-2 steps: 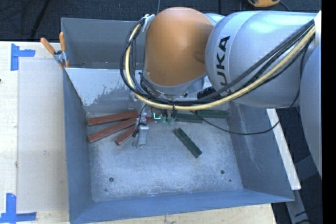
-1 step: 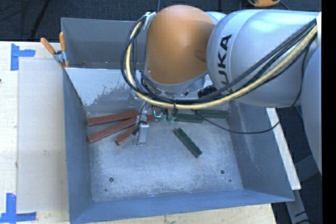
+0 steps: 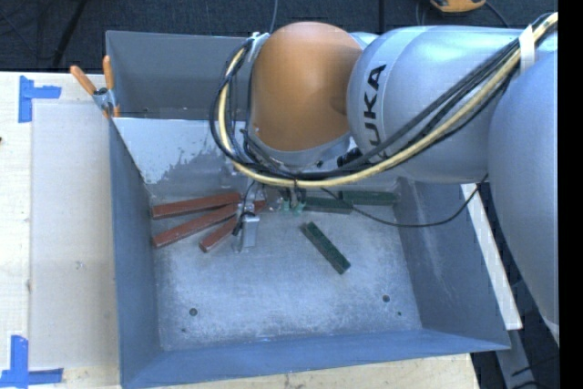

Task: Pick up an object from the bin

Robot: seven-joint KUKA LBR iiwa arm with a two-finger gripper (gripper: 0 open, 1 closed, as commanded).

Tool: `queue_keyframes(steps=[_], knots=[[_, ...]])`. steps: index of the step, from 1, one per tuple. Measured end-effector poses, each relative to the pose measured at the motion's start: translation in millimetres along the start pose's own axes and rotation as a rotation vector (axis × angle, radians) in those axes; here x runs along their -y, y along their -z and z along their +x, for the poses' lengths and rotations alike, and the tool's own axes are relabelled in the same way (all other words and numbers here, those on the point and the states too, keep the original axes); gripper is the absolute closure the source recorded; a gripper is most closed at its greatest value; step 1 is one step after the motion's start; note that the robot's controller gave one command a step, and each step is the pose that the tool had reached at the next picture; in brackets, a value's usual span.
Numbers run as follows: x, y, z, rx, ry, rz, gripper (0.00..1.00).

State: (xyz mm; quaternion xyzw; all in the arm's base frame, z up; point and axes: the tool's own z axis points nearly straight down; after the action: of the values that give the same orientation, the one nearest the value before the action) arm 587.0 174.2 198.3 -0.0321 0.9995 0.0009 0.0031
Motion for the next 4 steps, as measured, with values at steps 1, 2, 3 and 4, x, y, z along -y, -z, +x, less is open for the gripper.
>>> queue_keyframes(steps=[1,2,3,4], knots=[[0.7,-51.0,-16.5,-0.005,0.187,0.001,0.0],[3.3,-87.3,-24.6,-0.007,0.091,0.001,0.0],[24.7,-123.9,-19.5,-0.008,0.409,-0.001,1.0],[24.8,-123.9,-19.5,-0.008,0.408,-0.001,1.0]])
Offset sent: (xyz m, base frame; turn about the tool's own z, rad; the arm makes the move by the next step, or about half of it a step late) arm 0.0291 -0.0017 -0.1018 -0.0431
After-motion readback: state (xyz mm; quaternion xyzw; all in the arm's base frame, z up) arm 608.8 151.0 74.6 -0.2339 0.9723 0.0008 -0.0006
